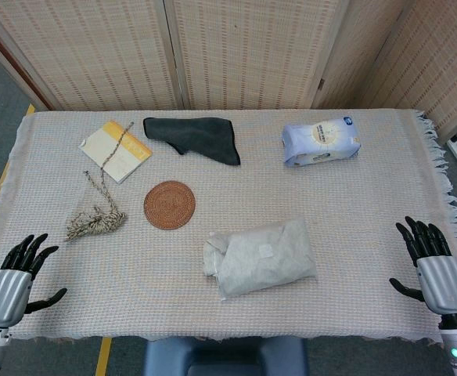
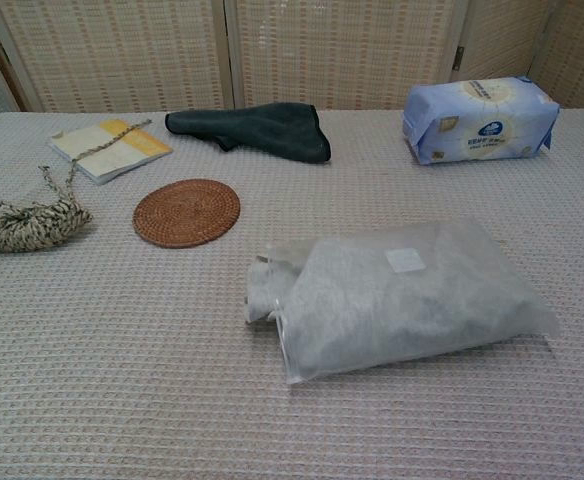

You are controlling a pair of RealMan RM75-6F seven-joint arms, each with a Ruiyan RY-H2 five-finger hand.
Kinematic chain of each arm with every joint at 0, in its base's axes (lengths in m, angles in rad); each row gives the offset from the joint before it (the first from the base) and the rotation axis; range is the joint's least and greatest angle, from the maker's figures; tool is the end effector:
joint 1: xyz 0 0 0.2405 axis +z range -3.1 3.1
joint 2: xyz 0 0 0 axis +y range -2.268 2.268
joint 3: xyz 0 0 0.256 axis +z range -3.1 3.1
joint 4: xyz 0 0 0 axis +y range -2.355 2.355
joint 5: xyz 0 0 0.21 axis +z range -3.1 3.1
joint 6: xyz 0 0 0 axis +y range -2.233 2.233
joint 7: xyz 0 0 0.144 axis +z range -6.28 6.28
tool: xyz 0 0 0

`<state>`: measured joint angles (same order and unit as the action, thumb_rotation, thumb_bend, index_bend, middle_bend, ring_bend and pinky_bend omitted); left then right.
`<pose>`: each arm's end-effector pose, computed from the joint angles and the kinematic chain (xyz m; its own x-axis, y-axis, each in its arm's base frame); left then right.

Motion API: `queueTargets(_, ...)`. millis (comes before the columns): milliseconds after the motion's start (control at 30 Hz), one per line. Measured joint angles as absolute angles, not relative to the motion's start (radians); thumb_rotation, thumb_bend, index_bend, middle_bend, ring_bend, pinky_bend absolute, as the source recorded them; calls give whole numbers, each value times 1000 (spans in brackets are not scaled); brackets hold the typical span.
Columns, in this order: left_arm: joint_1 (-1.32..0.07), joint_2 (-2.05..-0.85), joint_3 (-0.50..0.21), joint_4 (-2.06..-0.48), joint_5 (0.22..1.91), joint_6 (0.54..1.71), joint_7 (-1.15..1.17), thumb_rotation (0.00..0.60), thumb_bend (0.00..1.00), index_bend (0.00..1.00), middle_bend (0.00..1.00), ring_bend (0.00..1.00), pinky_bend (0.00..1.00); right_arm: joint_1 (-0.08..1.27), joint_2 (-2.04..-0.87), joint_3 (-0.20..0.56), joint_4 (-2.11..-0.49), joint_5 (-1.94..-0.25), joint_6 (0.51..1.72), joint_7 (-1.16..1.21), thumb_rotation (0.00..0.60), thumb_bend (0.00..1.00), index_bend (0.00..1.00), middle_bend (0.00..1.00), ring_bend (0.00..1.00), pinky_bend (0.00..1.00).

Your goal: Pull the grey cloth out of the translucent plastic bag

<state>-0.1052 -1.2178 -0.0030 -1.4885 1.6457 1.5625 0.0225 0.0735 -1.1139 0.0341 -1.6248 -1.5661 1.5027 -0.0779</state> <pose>-0.3024 0.1770 0.1334 0.4404 -0.0429 0.8968 0.8816 -0.1682 -0.4410 -0.3024 -0.1737 0.1560 0.4633 -0.0001 0.8862 -0.8843 -0.0649 0.4623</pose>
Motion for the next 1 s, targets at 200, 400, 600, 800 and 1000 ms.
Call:
queueTargets(200,-110,-1224,8,-1483,1662,1557,15,488,188,244,113,18,181,71,-1111,36,-1626,-1567,1509,-75,600,18,0,0,0,0)
queueTargets(400,-122,-1221,43,-1500,1698,1527,-59,483,186,245,296,106,278,58,-1101,30,-1633,-1586,1536,-65,600,17,0,0,0,0)
queueTargets(600,-146,-1264,73,-1483,1755,1509,-149,600,192,439,908,720,791,46,-1096,24,-1637,-1587,1545,-73,600,19,0,0,0,0)
queueTargets(800,-209,-1345,110,-1464,1803,1406,-251,600,248,599,1000,992,999,49,-1093,18,-1640,-1593,1530,-75,600,20,0,0,0,0)
queueTargets(1000,-262,-1467,95,-1424,1801,1342,-254,600,273,608,1000,1000,1000,51,-1091,13,-1644,-1597,1520,-77,600,17,0,0,0,0)
